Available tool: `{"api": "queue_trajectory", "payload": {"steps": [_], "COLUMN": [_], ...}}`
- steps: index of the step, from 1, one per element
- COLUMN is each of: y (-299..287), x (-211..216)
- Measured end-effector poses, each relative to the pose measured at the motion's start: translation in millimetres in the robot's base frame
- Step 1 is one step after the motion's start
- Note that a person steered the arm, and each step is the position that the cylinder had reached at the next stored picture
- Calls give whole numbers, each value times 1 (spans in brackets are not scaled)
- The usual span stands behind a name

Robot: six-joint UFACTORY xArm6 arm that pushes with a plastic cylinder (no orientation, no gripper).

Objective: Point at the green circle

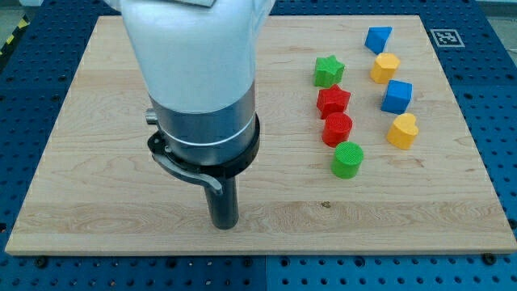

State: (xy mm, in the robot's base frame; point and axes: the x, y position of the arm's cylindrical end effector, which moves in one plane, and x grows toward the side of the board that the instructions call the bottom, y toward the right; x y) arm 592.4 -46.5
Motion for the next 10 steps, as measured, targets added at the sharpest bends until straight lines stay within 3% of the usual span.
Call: {"api": "queue_trajectory", "payload": {"steps": [2,3,6,7,8,10], "y": [1,30,192,204,224,225], "x": [0,-3,-3,-18,-60,-84]}}
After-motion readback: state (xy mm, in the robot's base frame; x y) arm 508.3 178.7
